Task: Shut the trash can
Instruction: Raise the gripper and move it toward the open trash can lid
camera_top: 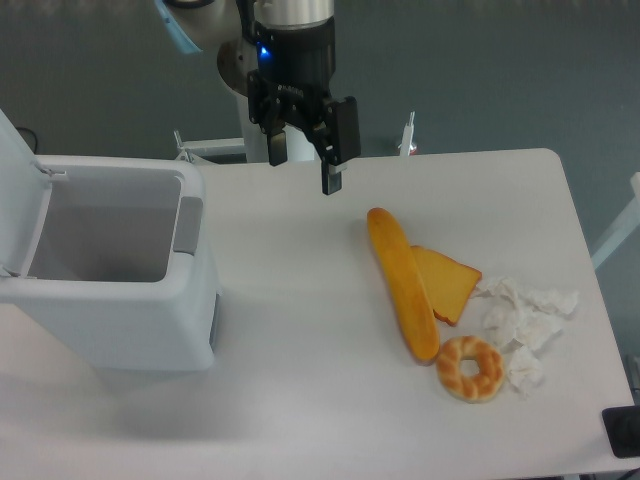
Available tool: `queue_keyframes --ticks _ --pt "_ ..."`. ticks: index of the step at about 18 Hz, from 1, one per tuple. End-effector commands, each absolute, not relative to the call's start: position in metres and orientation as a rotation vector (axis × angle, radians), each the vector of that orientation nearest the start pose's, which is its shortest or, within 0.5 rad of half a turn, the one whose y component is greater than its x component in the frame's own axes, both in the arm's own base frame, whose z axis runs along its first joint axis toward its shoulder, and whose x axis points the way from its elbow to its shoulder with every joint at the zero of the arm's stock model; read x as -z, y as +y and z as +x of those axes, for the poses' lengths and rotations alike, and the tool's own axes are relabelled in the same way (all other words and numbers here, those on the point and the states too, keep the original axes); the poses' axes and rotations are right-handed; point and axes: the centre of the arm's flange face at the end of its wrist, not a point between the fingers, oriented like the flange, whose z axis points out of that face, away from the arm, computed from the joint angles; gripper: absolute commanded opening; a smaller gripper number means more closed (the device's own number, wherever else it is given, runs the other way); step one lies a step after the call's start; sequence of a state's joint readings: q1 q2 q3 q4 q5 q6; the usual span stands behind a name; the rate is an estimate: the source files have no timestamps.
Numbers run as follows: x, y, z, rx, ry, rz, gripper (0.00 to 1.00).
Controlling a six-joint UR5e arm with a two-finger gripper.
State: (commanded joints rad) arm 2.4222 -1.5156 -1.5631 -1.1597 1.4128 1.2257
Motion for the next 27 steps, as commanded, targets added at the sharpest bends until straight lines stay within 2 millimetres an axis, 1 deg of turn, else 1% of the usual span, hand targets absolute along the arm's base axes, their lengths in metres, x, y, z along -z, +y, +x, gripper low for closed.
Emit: queue_keyframes --ticks 5,9,12,14,16,19,22,27 --pt "-0.574 0.444 -0.278 -0.465 0.566 -2.662 1.0" --pt "-0.575 0.446 -0.276 -0.421 0.553 -2.624 1.0" --pt "-0.577 0.448 -0.273 -0.371 0.421 -2.621 1.0" --pt "-0.578 0.451 -0.27 -0.319 0.377 -2.593 1.0" --pt "-0.579 0.452 -0.27 -0.308 0.318 -2.591 1.0" --pt "-0.585 0.453 -0.271 -0.291 0.215 -2.586 1.0" --pt "-0.591 0.454 -0.27 -0.248 0.057 -2.574 1.0" --pt "-0.592 0.459 -0.266 -0.157 -0.027 -2.526 1.0"
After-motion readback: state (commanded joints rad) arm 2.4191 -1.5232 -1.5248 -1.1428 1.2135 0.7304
